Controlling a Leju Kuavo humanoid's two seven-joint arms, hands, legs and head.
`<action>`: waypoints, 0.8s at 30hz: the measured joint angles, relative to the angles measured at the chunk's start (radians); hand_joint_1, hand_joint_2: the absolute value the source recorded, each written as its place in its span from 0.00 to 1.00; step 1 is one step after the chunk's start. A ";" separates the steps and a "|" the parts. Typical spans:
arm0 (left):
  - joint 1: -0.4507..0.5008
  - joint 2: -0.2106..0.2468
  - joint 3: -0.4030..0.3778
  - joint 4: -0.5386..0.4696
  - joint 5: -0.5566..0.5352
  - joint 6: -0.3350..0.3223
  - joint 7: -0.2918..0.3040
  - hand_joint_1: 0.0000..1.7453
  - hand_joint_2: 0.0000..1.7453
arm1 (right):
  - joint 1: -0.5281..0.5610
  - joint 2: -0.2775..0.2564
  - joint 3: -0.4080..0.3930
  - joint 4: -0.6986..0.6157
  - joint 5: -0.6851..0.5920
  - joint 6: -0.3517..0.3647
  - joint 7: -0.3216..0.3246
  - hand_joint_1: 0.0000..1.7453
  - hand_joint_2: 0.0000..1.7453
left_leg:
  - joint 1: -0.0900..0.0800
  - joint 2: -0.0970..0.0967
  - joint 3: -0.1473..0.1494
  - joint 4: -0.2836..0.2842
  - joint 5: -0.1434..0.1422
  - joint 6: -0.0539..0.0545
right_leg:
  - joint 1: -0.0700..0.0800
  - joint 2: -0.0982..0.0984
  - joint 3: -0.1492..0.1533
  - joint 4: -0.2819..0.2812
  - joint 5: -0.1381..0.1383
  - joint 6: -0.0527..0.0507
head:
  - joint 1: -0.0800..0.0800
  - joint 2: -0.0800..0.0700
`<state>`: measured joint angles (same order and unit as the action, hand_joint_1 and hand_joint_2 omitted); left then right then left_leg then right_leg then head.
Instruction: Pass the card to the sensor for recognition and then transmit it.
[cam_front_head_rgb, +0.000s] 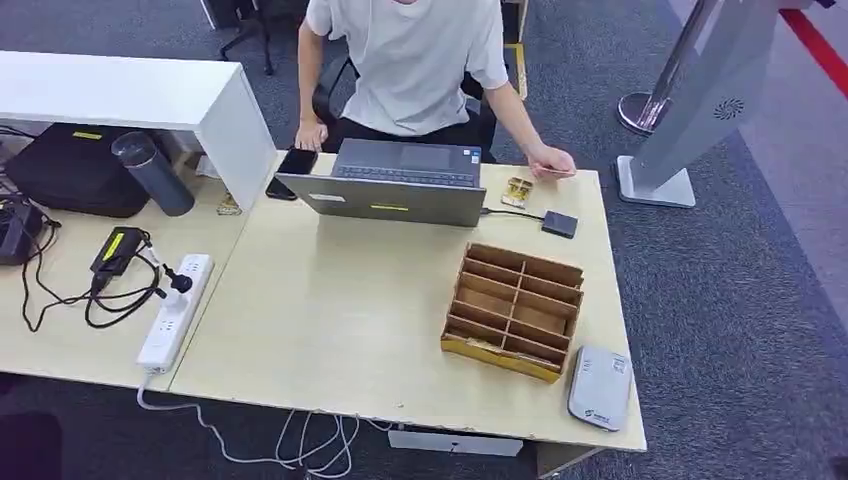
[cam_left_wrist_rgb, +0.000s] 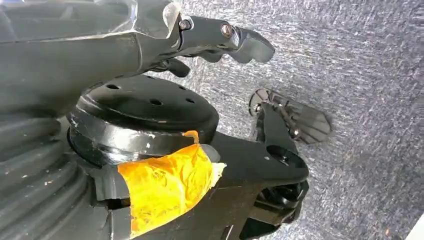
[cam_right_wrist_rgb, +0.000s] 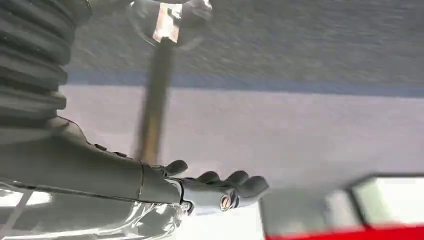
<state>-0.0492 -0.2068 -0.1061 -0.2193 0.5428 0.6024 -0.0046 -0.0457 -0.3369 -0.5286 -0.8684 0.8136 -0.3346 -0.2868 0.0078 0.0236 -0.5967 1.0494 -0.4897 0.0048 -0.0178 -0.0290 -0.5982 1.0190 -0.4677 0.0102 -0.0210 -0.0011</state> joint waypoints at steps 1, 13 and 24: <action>0.000 0.000 -0.003 0.000 -0.001 0.000 -0.009 0.00 1.00 | 0.007 -0.017 0.046 -0.051 -0.019 0.002 0.038 0.00 1.00 | 0.000 0.000 0.000 0.000 0.000 0.000 | 0.000 0.000 0.000 0.000 0.000 0.000 | -0.001 0.000; -0.002 0.011 -0.047 0.008 -0.040 0.000 -0.120 0.00 1.00 | 0.006 -0.208 0.347 -0.440 -0.079 0.025 0.193 0.00 1.00 | -0.001 0.000 0.000 0.000 0.000 0.000 | -0.001 0.000 0.000 0.000 0.000 0.000 | 0.000 0.000; -0.002 0.013 -0.065 0.009 -0.040 0.000 -0.103 0.00 1.00 | -0.217 -0.218 0.566 -0.435 -0.133 -0.006 0.202 0.00 1.00 | 0.000 0.000 0.001 0.000 0.002 0.000 | 0.000 0.000 0.000 0.001 0.000 0.000 | 0.000 0.000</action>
<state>-0.0510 -0.1934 -0.1713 -0.2102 0.5028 0.6023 -0.1072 -0.2624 -0.5546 0.0375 -1.3031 0.6805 -0.3407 -0.0851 0.0077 0.0232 -0.5958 1.0494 -0.4879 0.0049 -0.0180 -0.0294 -0.5982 1.0197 -0.4674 0.0102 -0.0210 -0.0011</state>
